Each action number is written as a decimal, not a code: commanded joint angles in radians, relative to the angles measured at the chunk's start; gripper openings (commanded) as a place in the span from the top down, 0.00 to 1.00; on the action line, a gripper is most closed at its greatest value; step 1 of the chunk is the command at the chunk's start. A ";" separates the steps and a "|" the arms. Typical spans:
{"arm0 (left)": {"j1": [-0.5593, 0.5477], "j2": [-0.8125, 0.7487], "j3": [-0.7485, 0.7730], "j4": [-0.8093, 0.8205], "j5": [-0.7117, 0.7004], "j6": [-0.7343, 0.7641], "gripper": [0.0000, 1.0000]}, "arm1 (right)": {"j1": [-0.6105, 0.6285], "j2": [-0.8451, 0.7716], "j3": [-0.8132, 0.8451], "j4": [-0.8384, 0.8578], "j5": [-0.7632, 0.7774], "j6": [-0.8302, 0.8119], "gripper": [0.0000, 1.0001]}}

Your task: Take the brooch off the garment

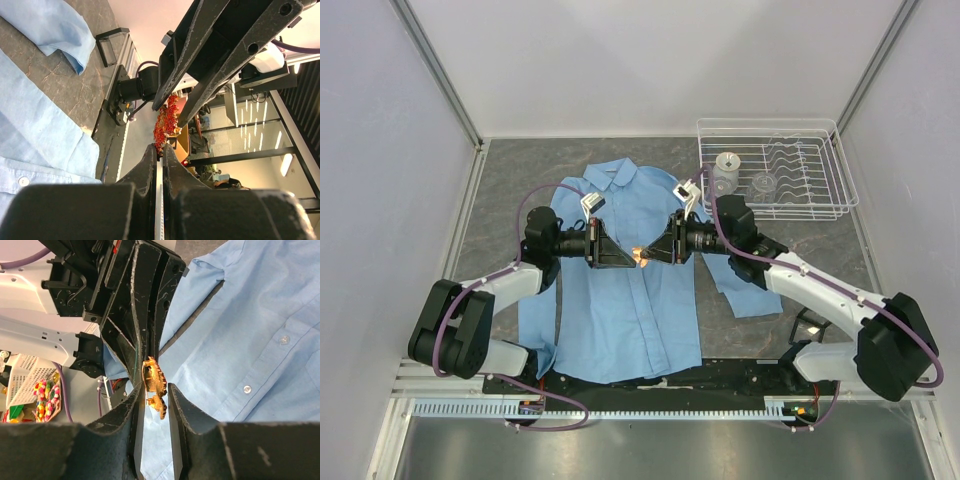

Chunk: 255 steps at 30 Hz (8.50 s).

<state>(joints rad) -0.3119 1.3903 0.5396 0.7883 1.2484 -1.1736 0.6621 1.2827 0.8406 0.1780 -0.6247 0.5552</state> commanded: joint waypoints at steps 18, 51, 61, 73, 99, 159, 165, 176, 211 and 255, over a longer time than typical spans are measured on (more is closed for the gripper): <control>-0.016 -0.017 0.071 -0.113 -0.023 0.118 0.73 | 0.019 -0.017 -0.081 0.055 0.117 0.006 1.00; -0.101 -0.260 0.273 -0.782 -0.334 0.529 0.30 | -0.028 -0.235 0.163 -1.640 1.088 0.411 1.00; -0.099 -0.330 0.198 -0.749 -0.254 0.516 0.30 | -0.104 -0.063 0.107 -1.638 1.165 0.381 1.00; -0.099 -0.330 0.169 -0.673 -0.218 0.467 0.30 | -0.229 0.131 0.115 -1.637 1.108 0.215 1.00; -0.087 -0.313 0.123 -0.526 -0.122 0.353 0.31 | -0.549 0.290 0.190 -1.638 1.220 0.218 1.00; -0.069 -0.295 0.083 -0.385 -0.076 0.253 0.31 | -0.486 0.481 0.058 -1.500 1.235 0.282 0.95; -0.067 -0.292 0.079 -0.374 -0.073 0.247 0.31 | -0.473 0.494 0.060 -1.480 1.214 0.255 0.94; -0.067 -0.289 0.080 -0.374 -0.070 0.247 0.31 | -0.463 0.529 0.068 -1.477 1.224 0.258 0.91; -0.066 -0.289 0.074 -0.356 -0.064 0.235 0.31 | -0.446 0.547 0.075 -1.502 1.257 0.287 0.65; -0.055 -0.286 0.076 -0.354 -0.060 0.236 0.31 | -0.392 0.458 0.072 -1.580 1.260 0.318 0.29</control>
<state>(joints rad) -0.3744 1.1034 0.6151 0.3992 1.1580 -0.9176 0.2371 1.7660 0.8970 -1.3231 0.6270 0.8703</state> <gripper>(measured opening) 0.695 0.660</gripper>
